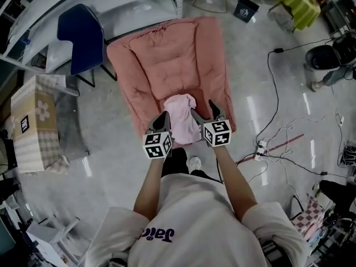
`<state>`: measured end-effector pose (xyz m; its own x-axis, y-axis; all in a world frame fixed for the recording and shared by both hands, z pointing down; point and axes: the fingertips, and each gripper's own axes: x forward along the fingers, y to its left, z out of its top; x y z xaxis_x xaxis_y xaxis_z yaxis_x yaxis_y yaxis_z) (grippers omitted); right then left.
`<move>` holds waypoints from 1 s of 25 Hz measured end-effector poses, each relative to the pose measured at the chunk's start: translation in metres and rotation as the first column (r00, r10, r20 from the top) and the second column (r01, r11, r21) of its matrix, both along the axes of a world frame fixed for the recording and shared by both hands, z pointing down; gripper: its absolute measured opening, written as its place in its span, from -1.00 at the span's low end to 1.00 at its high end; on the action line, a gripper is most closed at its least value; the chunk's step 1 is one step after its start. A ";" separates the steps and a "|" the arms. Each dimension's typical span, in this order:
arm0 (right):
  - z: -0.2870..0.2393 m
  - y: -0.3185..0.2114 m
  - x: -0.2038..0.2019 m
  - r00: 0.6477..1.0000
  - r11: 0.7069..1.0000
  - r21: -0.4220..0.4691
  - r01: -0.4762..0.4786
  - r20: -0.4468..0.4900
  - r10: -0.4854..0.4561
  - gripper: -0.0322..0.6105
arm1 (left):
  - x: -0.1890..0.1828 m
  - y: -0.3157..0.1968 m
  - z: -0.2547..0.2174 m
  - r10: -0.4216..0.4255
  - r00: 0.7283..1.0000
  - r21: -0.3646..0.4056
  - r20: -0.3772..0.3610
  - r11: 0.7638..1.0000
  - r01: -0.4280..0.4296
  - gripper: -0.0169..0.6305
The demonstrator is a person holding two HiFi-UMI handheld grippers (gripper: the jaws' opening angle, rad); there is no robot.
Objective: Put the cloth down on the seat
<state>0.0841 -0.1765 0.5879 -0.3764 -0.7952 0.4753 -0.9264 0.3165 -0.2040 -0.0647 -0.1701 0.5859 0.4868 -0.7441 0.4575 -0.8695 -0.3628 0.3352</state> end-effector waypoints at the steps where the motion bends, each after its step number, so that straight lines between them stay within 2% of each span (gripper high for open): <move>1: -0.020 0.002 0.000 1.000 0.999 0.037 -0.005 0.003 0.005 0.19 | -0.001 0.000 -0.014 -0.006 1.000 0.026 -0.002 1.000 0.006 -0.90; 7: -0.123 0.016 0.006 1.000 0.971 0.237 -0.019 0.020 0.014 -0.19 | 0.005 0.004 -0.099 -0.026 1.000 0.180 -0.012 0.983 0.027 -0.90; 12: -0.187 0.031 0.008 0.999 0.938 0.344 -0.037 0.038 0.025 -0.48 | 0.017 0.010 -0.168 -0.015 1.000 0.335 0.022 0.942 0.007 -0.90; 18: -0.234 0.054 0.001 0.997 0.914 0.402 -0.057 0.078 0.028 -0.82 | 0.017 0.027 -0.215 -0.033 0.998 0.446 0.050 0.895 0.007 -0.90; 25: -0.248 0.059 0.001 0.999 0.907 0.418 -0.049 0.035 0.038 -0.86 | 0.021 0.030 -0.233 -0.039 0.998 0.484 0.050 0.875 0.010 -0.90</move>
<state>0.0847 -0.1176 0.3396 -0.3447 -0.9348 0.0855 -0.9373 0.3378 -0.0854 -0.0434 -0.1403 0.3528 0.4499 -0.8908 0.0640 -0.8923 -0.4453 0.0741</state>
